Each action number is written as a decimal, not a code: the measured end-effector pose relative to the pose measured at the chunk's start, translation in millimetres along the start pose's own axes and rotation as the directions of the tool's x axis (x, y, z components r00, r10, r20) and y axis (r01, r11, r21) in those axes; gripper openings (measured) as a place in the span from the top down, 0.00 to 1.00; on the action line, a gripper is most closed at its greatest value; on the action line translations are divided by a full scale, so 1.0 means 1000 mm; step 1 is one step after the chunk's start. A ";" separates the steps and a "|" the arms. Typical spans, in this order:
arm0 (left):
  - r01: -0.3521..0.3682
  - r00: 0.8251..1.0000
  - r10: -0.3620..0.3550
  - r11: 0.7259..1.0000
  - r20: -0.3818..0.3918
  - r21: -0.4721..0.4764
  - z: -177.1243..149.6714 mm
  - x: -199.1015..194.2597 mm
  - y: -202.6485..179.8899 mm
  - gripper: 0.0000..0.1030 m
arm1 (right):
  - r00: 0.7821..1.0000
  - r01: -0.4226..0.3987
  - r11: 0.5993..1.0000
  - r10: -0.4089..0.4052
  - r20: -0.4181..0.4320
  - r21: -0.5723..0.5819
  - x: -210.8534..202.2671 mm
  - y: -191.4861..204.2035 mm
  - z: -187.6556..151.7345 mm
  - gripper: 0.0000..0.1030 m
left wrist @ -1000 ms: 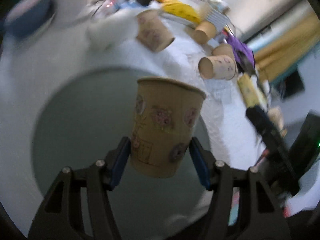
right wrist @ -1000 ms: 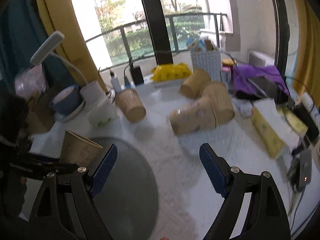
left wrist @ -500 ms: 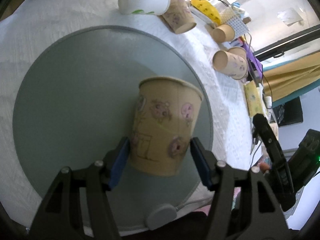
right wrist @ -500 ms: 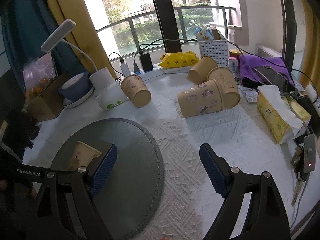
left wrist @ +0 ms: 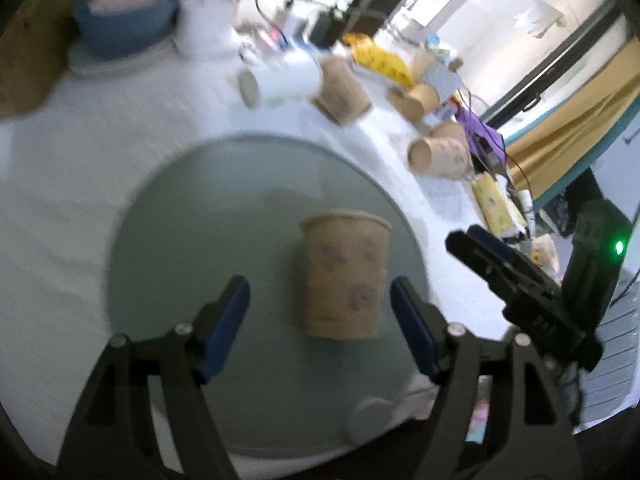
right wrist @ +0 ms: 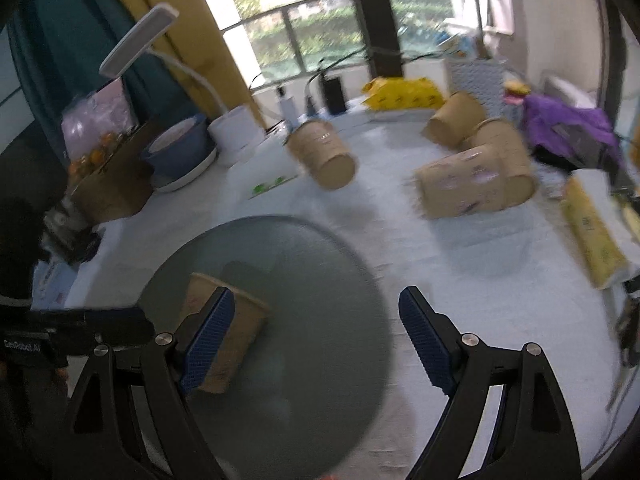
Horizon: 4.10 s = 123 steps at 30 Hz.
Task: Flip cup upright
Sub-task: 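Rotate the right tool to turn the tan cup rim-up over the tray, then lower the upright tan cup onto the grey tray with the right tool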
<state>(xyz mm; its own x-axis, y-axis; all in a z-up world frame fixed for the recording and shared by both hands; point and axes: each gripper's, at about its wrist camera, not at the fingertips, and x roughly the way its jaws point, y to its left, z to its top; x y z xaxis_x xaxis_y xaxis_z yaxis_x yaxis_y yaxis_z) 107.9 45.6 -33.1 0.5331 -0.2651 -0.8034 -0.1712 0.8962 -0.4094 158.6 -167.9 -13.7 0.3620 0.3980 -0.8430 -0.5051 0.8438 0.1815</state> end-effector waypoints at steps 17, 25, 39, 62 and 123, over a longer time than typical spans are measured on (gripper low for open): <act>-0.127 0.976 0.097 0.981 0.194 0.145 0.017 -0.005 0.073 0.28 | 0.953 -0.045 0.982 0.096 -0.286 0.182 0.078 0.048 0.018 0.16; -0.081 0.978 0.048 0.984 0.202 0.157 0.019 -0.005 0.087 0.28 | 0.935 -0.017 0.981 0.084 -0.343 0.195 0.099 0.053 0.023 0.19; -0.047 0.978 0.010 0.984 0.209 0.169 0.014 -0.008 0.081 0.28 | 0.969 -0.055 0.992 0.080 -0.234 0.109 0.083 0.062 0.025 0.29; -0.100 0.966 0.070 0.989 0.250 0.109 0.020 0.012 0.044 0.28 | 0.977 0.107 0.933 -0.034 0.212 -0.342 0.055 0.061 -0.003 0.29; -0.148 0.961 0.096 0.971 0.258 0.190 0.001 0.023 -0.023 0.28 | 0.964 0.043 0.964 0.029 0.265 -0.262 0.006 0.019 -0.049 0.21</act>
<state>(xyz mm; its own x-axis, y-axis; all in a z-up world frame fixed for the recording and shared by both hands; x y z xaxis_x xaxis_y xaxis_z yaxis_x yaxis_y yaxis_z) 125.1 18.7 -41.7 0.7101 -0.0773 -0.6998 -0.0873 0.9766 -0.1964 113.2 -167.5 -39.9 0.5417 0.5036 -0.6730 -0.6767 0.7363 0.0063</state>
